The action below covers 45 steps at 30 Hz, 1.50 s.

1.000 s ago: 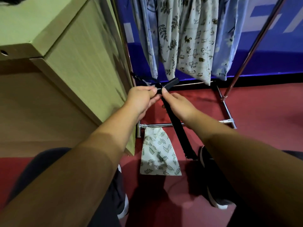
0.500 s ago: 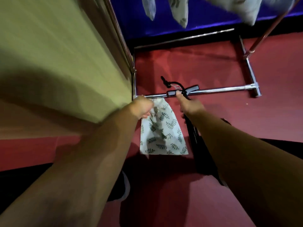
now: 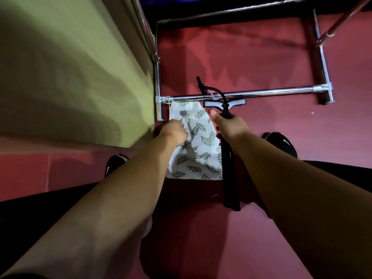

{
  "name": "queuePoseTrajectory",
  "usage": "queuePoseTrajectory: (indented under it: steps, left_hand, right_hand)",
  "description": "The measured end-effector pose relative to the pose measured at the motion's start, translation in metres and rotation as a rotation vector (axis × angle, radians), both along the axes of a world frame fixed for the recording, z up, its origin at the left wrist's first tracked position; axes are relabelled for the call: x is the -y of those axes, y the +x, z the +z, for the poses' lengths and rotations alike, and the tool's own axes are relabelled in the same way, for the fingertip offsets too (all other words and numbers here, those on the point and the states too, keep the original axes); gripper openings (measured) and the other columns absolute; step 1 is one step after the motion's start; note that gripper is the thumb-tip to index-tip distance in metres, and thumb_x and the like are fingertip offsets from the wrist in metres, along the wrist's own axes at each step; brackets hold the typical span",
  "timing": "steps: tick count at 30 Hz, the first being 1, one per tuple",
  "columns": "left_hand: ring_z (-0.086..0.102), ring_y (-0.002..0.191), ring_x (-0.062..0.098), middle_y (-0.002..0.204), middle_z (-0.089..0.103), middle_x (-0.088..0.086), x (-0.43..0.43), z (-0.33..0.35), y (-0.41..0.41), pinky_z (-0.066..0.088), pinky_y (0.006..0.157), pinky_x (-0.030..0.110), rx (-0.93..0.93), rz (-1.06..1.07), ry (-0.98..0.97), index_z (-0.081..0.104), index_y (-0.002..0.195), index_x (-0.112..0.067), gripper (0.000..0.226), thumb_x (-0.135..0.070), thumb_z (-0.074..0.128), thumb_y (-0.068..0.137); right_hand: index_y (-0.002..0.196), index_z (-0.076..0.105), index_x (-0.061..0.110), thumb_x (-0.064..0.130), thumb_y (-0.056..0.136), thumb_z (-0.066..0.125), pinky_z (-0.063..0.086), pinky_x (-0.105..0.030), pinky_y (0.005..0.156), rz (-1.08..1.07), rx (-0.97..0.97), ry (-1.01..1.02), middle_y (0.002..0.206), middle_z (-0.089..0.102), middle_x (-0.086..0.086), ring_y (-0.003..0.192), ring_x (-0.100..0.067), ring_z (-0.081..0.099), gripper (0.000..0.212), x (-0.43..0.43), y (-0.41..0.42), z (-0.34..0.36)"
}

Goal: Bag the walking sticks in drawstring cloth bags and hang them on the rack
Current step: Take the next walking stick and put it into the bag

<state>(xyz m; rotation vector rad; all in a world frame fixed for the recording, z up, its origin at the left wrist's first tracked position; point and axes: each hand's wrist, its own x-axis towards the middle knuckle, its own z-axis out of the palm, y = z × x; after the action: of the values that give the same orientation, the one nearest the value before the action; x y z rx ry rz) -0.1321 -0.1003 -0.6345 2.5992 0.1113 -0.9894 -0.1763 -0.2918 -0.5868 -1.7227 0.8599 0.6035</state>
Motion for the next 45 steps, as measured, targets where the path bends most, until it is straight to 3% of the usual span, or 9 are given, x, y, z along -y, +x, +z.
queuePoseTrajectory:
  steps: [3, 7, 19, 26, 30, 33, 37, 42, 45]
  left_hand:
    - [0.068, 0.116, 0.019, 0.129, 0.075, 0.001, -0.001, 0.002, -0.004, 0.043, 0.089, 0.015, 0.074, 0.182, -0.104, 0.077, 0.123, -0.015, 0.027, -0.016, 0.074, 0.097]
    - [0.064, 0.081, 0.015, 0.098, 0.070, -0.003, 0.007, 0.025, -0.004, 0.042, 0.063, 0.024, 0.135, 0.252, -0.226, 0.066, 0.106, -0.018, 0.025, -0.018, 0.083, 0.087]
    - [0.066, 0.082, 0.011, 0.074, 0.066, -0.010, 0.009, 0.164, -0.014, 0.056, 0.083, 0.025, 0.030, 0.160, -0.608, 0.067, 0.112, -0.012, 0.044, 0.014, 0.082, 0.079]
    - [0.076, 0.102, 0.015, 0.104, 0.083, 0.002, 0.001, 0.285, -0.037, 0.057, 0.099, 0.031, -0.016, -0.016, -0.699, 0.071, 0.109, -0.015, 0.035, -0.005, 0.086, 0.080]
    - [0.067, 0.077, 0.025, 0.085, 0.080, 0.010, -0.004, 0.350, -0.051, 0.048, 0.062, 0.029, 0.161, 0.007, -0.548, 0.075, 0.093, -0.007, 0.010, -0.014, 0.078, 0.086]
    - [0.071, 0.093, 0.033, 0.095, 0.071, 0.014, -0.007, 0.373, -0.054, 0.052, 0.069, 0.030, 0.438, 0.129, -0.182, 0.067, 0.116, -0.003, 0.049, -0.036, 0.080, 0.082]
    - [0.061, 0.128, 0.043, 0.150, 0.051, 0.023, -0.005, 0.386, -0.074, 0.056, 0.101, 0.046, 0.261, 0.269, -0.050, 0.025, 0.156, 0.008, 0.123, -0.074, 0.073, 0.077]
    - [0.068, 0.082, 0.026, 0.105, 0.067, 0.007, 0.003, 0.378, -0.093, 0.063, 0.083, 0.045, -0.031, 0.466, -0.400, 0.061, 0.121, -0.017, 0.039, -0.052, 0.054, 0.102]
    - [0.066, 0.067, 0.016, 0.078, 0.070, -0.003, 0.015, 0.372, -0.089, 0.056, 0.064, 0.029, -0.089, 0.551, -0.480, 0.067, 0.102, -0.024, 0.037, -0.059, 0.057, 0.097]
  right_hand:
    - [0.098, 0.072, 0.015, 0.039, 0.091, 0.077, 0.063, -0.047, 0.070, -0.025, -0.021, 0.006, 0.081, 0.069, -0.004, 0.069, -0.021, 0.069, 0.025, 0.000, 0.000, -0.003]
    - [0.101, 0.074, 0.008, 0.030, 0.089, 0.082, 0.057, -0.039, 0.063, -0.142, -0.044, 0.085, 0.081, 0.070, -0.006, 0.064, -0.022, 0.067, 0.026, 0.000, -0.003, 0.012]
    - [0.095, 0.074, 0.026, 0.037, 0.103, 0.067, 0.057, -0.034, 0.063, -0.189, -0.012, 0.467, 0.061, 0.061, 0.003, 0.045, -0.011, 0.057, 0.016, -0.019, -0.014, 0.129]
    - [0.089, 0.072, 0.013, 0.015, 0.091, 0.077, 0.059, -0.032, 0.050, -0.079, 0.161, 0.305, 0.063, 0.064, -0.007, 0.049, -0.017, 0.062, 0.006, -0.007, -0.038, 0.230]
    - [0.092, 0.070, 0.010, 0.009, 0.081, 0.077, 0.057, -0.041, 0.064, -0.033, 0.287, 0.261, 0.071, 0.066, -0.016, 0.056, -0.026, 0.064, 0.013, -0.007, -0.054, 0.288]
    - [0.094, 0.072, 0.008, 0.011, 0.080, 0.079, 0.059, -0.044, 0.066, -0.057, 0.388, 0.282, 0.078, 0.066, -0.019, 0.058, -0.028, 0.063, 0.016, -0.009, -0.061, 0.323]
    - [0.098, 0.073, 0.007, 0.009, 0.083, 0.078, 0.056, -0.038, 0.058, -0.095, 0.499, 0.342, 0.082, 0.064, -0.021, 0.061, -0.028, 0.061, 0.016, -0.017, -0.071, 0.353]
    - [0.093, 0.075, 0.006, 0.013, 0.082, 0.076, 0.055, -0.038, 0.063, -0.154, 0.503, 0.421, 0.079, 0.067, -0.018, 0.057, -0.025, 0.063, 0.013, -0.027, -0.077, 0.349]
    - [0.087, 0.074, 0.009, 0.017, 0.081, 0.075, 0.055, -0.035, 0.060, -0.141, 0.463, 0.467, 0.073, 0.065, -0.012, 0.055, -0.022, 0.060, 0.010, -0.029, -0.069, 0.345]
